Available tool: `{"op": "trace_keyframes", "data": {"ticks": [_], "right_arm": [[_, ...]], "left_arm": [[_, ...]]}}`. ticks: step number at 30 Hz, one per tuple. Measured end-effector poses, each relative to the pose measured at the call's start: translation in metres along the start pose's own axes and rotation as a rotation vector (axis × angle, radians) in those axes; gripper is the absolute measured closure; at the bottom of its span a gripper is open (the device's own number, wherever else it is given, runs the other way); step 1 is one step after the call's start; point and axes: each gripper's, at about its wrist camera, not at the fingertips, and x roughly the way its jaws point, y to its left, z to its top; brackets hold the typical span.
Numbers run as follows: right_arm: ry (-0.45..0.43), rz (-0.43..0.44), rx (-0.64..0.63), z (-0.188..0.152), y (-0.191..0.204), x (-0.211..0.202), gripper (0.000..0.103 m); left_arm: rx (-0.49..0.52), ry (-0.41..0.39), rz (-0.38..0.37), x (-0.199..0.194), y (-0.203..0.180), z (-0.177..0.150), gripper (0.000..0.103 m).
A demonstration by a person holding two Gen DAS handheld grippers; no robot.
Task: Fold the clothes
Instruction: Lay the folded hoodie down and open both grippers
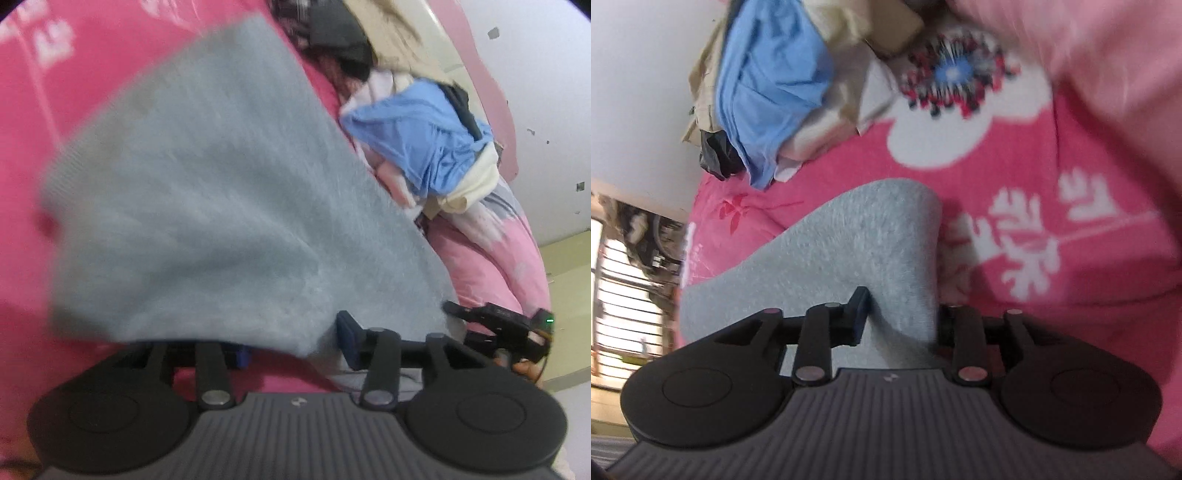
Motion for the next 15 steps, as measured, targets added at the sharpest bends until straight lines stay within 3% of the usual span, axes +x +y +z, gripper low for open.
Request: {"op": "trace_keyframes", "data": {"ticks": [3, 6, 8, 10, 15], "right_arm": [[-0.141, -0.189, -0.170, -0.003, 0.029, -0.030, 0.068], [-0.301, -0.259, -0.254, -0.014, 0.052, -0.055, 0.068], [-0.392, -0.277, -0.287, -0.021, 0.062, -0.064, 0.068], [-0.461, -0.299, -0.328, -0.034, 0.070, -0.069, 0.066], [-0.546, -0.286, -0.373, -0.071, 0.074, -0.070, 0.055]], "left_arm": [[0.019, -0.008, 0.021, -0.021, 0.002, 0.009, 0.055], [0.080, 0.013, 0.088, -0.030, -0.005, 0.020, 0.053], [0.113, 0.027, 0.130, -0.036, -0.008, 0.026, 0.050], [0.085, 0.024, 0.155, -0.046, -0.001, 0.030, 0.050], [0.002, -0.144, 0.264, -0.101, 0.025, 0.038, 0.051]]}}
